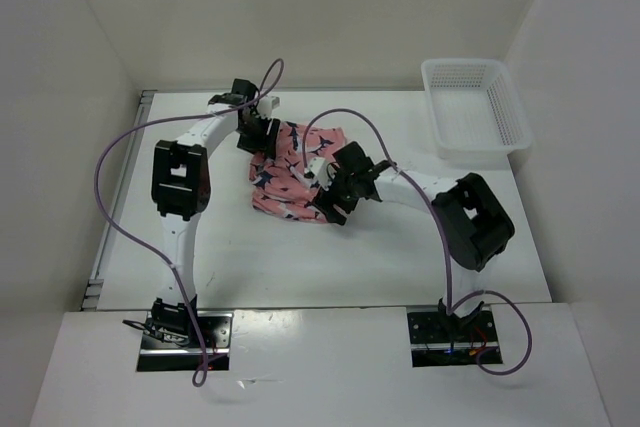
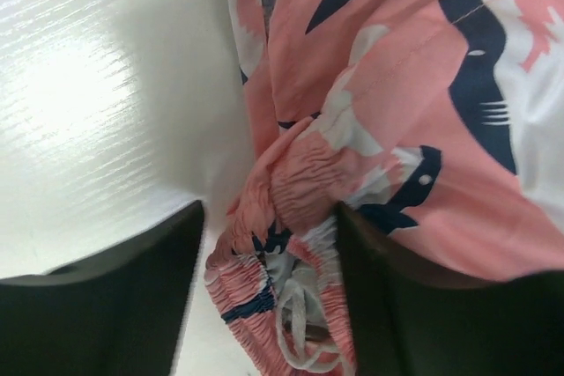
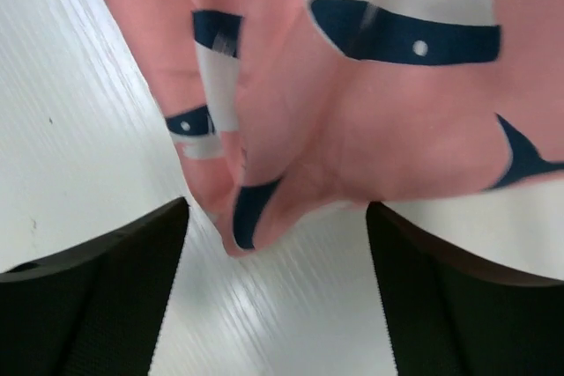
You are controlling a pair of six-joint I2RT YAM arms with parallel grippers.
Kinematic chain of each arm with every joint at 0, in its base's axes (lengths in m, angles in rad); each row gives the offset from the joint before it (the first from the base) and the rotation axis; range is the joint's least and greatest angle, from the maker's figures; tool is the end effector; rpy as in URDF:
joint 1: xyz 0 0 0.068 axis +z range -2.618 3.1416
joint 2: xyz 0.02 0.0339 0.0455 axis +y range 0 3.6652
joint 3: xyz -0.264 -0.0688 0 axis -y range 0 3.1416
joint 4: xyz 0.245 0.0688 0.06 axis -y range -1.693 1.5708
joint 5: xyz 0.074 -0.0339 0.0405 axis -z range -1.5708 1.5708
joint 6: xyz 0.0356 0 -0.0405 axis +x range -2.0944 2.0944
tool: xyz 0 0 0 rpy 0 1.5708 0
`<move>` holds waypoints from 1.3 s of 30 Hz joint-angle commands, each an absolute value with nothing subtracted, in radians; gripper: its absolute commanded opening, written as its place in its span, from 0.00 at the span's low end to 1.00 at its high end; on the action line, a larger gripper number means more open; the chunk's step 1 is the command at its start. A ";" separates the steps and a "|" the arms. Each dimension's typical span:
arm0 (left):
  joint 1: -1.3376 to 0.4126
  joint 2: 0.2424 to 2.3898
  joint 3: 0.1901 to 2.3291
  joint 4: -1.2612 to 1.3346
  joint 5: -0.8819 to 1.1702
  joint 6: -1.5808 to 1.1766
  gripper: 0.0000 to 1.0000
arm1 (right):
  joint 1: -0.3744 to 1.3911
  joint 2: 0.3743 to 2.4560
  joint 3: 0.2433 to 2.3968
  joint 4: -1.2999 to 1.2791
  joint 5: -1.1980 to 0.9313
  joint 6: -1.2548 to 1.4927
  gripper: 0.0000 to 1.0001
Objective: Fold and stack the shorts
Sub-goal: Fold the shorts
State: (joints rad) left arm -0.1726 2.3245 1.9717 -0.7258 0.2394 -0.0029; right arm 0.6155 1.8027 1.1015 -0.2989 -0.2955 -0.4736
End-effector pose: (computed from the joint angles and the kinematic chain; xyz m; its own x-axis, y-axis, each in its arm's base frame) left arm 0.4937 -0.0946 0.1820 -0.8690 0.1486 -0.4720 0.2747 0.9382 -0.2103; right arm 0.2920 0.2192 0.1673 -0.3010 -0.7472 -0.5925 -0.9192 0.3927 -0.0283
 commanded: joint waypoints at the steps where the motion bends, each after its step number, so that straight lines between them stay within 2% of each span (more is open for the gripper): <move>1: -0.172 2.255 1.952 -0.721 0.256 0.000 0.73 | 0.597 1.711 1.170 -0.368 -0.224 -0.572 0.88; 3: -0.172 2.169 1.928 -0.721 0.265 0.000 0.80 | 0.563 1.692 1.258 -0.420 -0.193 -0.583 0.96; 4: -0.172 2.137 1.919 -0.721 0.276 0.000 0.87 | 0.540 1.681 1.294 -0.439 -0.193 -0.583 0.99; 6: -0.172 2.036 1.907 -0.721 0.276 0.000 0.96 | 0.488 1.631 1.390 -0.460 -0.204 -0.562 0.99; 8: -0.155 1.918 1.879 -0.721 0.317 0.000 0.99 | 0.457 1.551 1.426 -0.460 -0.192 -0.561 0.99; 11: -0.109 1.726 1.760 -0.680 0.315 0.000 0.99 | 0.422 1.455 1.439 -0.460 -0.138 -0.574 0.99; 14: -0.022 1.565 1.623 -0.670 0.197 0.000 0.99 | 0.330 1.404 1.399 -0.451 -0.077 -0.522 0.99; 18: 0.185 1.392 1.435 -0.644 0.173 0.000 0.99 | 0.036 1.378 1.381 -0.497 -0.046 -0.343 0.99; 22: 0.340 1.276 1.280 -0.623 0.198 0.000 0.99 | -0.138 1.391 1.402 -0.610 -0.135 -0.225 0.99; 26: 0.393 1.227 1.210 -0.632 0.258 0.000 0.99 | -0.150 1.341 1.391 -0.711 -0.187 -0.282 0.99; 31: 0.431 1.197 1.183 -0.641 0.279 0.000 0.99 | -0.097 1.241 1.356 -0.758 -0.036 -0.143 0.99; 39: 0.431 1.167 1.163 -0.641 0.313 0.000 0.99 | -0.077 1.117 1.269 -0.747 0.064 -0.121 0.99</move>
